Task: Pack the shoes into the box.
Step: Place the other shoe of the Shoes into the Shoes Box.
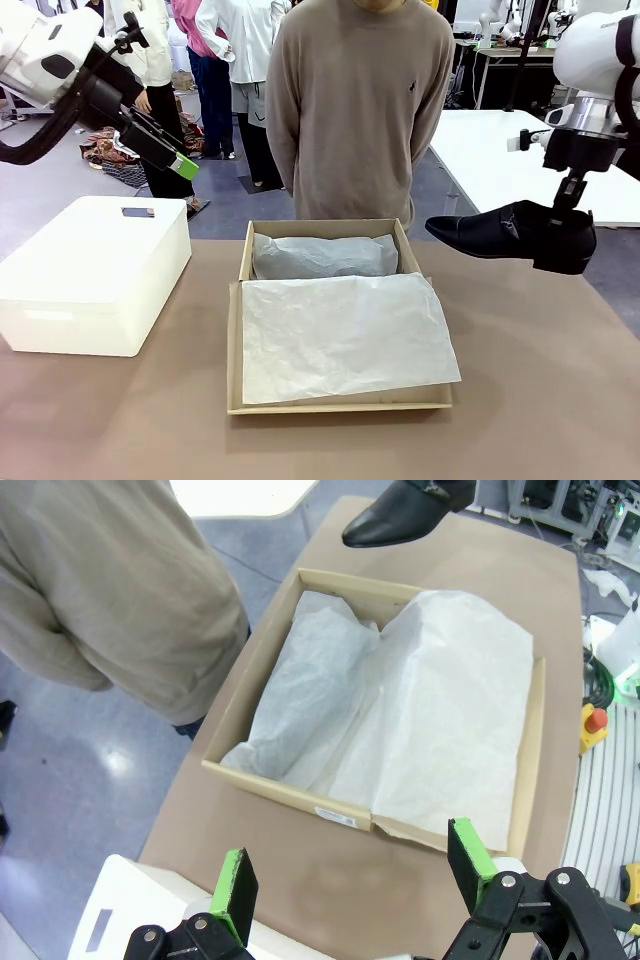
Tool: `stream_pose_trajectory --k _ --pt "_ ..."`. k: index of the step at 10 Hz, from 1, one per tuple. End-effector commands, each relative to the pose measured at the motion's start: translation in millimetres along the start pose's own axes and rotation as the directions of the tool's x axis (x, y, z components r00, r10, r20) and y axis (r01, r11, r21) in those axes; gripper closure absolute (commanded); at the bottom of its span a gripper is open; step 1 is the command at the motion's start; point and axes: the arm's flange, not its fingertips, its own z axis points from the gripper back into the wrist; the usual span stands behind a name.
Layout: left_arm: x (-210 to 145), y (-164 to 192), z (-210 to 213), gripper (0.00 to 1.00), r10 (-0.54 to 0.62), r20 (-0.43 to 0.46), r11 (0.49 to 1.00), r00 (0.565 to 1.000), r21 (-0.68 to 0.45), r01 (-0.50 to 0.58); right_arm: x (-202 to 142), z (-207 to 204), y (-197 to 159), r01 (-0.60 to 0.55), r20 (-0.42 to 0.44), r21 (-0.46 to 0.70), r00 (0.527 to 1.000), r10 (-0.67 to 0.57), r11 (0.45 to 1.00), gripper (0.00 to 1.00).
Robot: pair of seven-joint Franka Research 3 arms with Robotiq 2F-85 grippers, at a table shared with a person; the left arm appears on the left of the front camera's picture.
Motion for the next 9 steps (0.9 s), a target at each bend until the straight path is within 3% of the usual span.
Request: stream_pose_trajectory --k 1,4,5,7,9 --pt "-1 1 0 0.00 0.000 0.017 1.000 1.000 -0.015 0.000 19 13 33 0.189 0.063 -0.046 0.981 -0.186 0.981 1.00" --pt "-1 1 0 0.00 0.000 0.017 1.000 1.000 -0.015 0.000 42 17 71 0.444 0.066 -0.022 0.895 -0.441 0.896 1.00" --pt "-1 1 0 0.00 0.000 0.017 1.000 1.000 -0.015 0.000 53 17 82 0.531 0.076 -0.018 0.846 -0.528 0.847 1.00" --pt "-1 1 0 0.00 0.000 0.017 1.000 1.000 -0.015 0.000 72 15 99 0.602 0.121 -0.031 0.794 -0.595 0.798 1.00" --pt "-1 1 0 0.00 0.000 0.017 1.000 1.000 -0.015 0.000 78 13 112 0.595 0.131 -0.036 0.799 -0.586 0.803 1.00"
